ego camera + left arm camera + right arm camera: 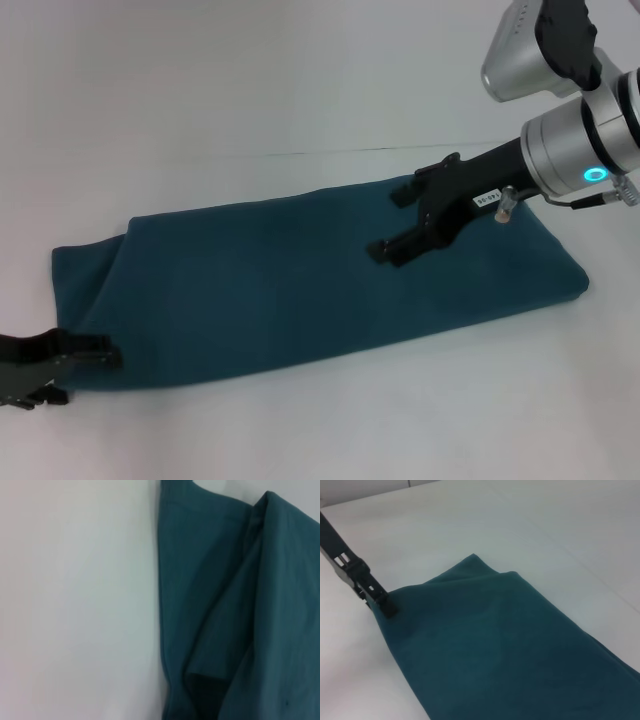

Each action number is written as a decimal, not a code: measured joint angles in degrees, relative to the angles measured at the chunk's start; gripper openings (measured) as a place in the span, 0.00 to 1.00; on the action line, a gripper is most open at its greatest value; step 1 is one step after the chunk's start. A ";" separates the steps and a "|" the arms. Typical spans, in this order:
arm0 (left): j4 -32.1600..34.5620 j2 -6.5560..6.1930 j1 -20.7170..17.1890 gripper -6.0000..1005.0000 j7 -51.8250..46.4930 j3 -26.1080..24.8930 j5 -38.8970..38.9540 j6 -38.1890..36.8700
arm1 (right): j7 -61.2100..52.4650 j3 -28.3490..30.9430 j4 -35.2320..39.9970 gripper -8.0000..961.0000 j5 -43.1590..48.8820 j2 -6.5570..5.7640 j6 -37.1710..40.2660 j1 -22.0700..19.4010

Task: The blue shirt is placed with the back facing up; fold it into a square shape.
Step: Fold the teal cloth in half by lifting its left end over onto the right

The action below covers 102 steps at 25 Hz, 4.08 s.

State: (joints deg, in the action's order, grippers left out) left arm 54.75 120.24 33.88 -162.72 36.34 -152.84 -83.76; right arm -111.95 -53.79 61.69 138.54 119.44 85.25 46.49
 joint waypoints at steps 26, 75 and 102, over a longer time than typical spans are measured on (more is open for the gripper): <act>-1.91 0.37 3.50 0.27 2.69 4.84 -0.33 4.44 | 0.33 0.07 0.10 0.95 -2.46 0.00 1.80 -0.27; -3.15 -8.22 14.16 0.07 12.95 -6.84 11.98 -4.86 | 56.34 -0.11 -45.02 0.29 -53.73 1.22 -44.10 -1.59; -5.96 -9.04 19.42 0.07 13.09 -6.56 14.70 -2.01 | 60.99 0.06 -47.86 0.01 -57.42 1.00 -44.81 1.30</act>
State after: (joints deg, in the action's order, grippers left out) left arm 48.79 111.19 53.30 -149.63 29.78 -138.14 -85.78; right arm -50.96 -53.73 13.83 81.12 120.45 40.43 47.80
